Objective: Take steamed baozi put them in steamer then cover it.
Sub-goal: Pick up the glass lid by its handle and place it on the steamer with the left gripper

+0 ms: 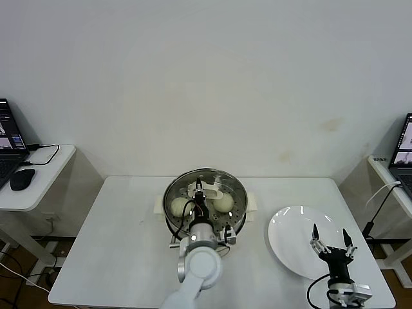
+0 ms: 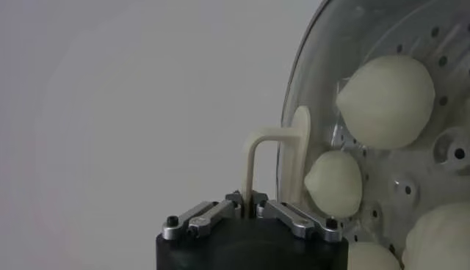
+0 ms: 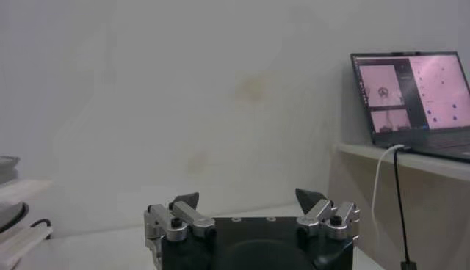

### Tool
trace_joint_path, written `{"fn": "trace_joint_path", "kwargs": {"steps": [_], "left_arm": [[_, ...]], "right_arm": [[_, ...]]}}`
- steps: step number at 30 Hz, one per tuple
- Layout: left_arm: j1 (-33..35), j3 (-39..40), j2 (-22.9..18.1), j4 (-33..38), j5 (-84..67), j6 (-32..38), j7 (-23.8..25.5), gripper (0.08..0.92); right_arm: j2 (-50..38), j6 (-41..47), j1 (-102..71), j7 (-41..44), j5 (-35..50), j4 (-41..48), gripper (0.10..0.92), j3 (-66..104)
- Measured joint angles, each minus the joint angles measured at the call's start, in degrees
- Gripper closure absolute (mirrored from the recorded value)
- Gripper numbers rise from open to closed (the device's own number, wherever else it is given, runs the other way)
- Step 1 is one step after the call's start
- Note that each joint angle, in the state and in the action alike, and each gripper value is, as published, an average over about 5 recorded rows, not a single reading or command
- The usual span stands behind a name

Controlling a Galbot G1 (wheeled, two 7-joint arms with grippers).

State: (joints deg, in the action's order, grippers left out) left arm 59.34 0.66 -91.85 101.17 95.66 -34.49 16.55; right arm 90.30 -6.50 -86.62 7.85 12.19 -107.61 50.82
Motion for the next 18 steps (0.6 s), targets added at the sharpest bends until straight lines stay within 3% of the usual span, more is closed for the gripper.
{"fn": "trace_joint_path", "kwargs": {"steps": [18], "left_arm": [[2.6,1.98,1.11,7.01,-2.7,0.43,2.92,0.338]], "right_arm": [[0.01,0.08,-0.01,-0.01,-0.23,0.14,0.203,-0.23]]}}
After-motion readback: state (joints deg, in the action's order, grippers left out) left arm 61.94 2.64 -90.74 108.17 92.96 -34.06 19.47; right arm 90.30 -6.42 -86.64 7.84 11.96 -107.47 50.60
